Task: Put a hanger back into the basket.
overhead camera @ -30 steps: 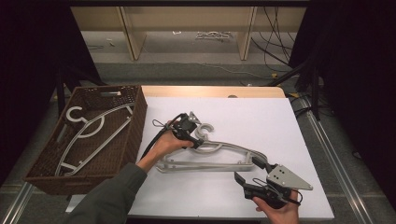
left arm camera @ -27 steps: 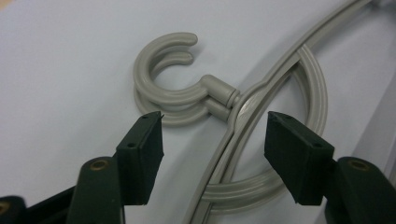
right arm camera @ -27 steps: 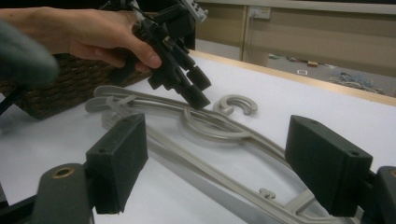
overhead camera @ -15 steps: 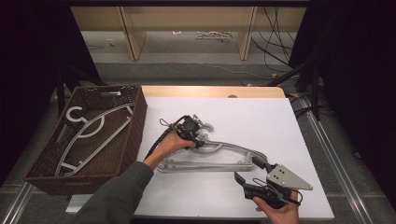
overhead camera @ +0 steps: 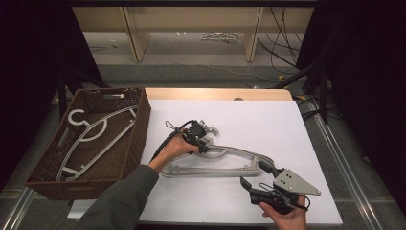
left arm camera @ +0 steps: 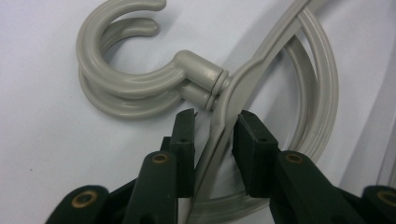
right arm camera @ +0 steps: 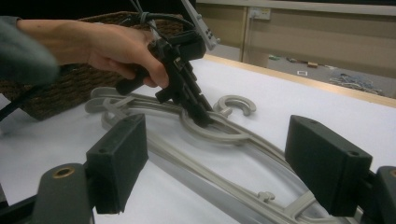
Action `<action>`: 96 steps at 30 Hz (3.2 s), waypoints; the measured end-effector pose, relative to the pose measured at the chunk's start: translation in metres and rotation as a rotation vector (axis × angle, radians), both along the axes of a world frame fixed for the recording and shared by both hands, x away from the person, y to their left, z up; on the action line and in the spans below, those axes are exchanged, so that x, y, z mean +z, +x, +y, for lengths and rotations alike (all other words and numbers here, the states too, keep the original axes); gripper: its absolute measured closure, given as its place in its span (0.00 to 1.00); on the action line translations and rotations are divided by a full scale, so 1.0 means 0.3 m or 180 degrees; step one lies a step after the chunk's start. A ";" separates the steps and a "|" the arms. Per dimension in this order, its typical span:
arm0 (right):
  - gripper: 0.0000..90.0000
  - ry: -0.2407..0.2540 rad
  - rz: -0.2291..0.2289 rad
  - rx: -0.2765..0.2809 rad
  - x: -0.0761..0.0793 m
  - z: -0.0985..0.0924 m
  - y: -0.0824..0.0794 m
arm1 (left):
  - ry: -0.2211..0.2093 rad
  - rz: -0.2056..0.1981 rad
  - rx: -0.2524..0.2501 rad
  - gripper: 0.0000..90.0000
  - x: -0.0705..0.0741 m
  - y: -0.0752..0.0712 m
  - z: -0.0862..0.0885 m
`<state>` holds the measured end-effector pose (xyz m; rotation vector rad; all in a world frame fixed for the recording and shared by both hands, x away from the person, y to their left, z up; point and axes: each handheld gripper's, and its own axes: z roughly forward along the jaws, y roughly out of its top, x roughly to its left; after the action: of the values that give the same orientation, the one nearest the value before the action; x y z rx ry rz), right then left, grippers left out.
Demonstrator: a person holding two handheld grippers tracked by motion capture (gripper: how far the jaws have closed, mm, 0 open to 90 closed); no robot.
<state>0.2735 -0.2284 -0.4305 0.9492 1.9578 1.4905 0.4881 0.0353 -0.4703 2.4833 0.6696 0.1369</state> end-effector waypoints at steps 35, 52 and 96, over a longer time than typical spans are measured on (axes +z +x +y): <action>0.25 0.0005 0.0005 0.0001 0.000 -0.001 0.000 | -0.0082 -0.0786 -0.0407 0.91 0.179 -0.085 0.076; 0.25 0.0025 0.0009 0.0016 -0.001 0.001 -0.001 | -0.0245 -0.1106 -0.0442 0.91 0.384 -0.163 0.087; 0.25 -0.0025 0.0047 -0.0006 -0.004 -0.003 -0.001 | -0.0429 -0.1507 0.0536 0.91 0.738 -0.161 0.649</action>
<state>0.2732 -0.2293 -0.4317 0.9613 1.9711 1.4778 0.4398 0.2300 -0.2488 2.1478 0.6527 0.6943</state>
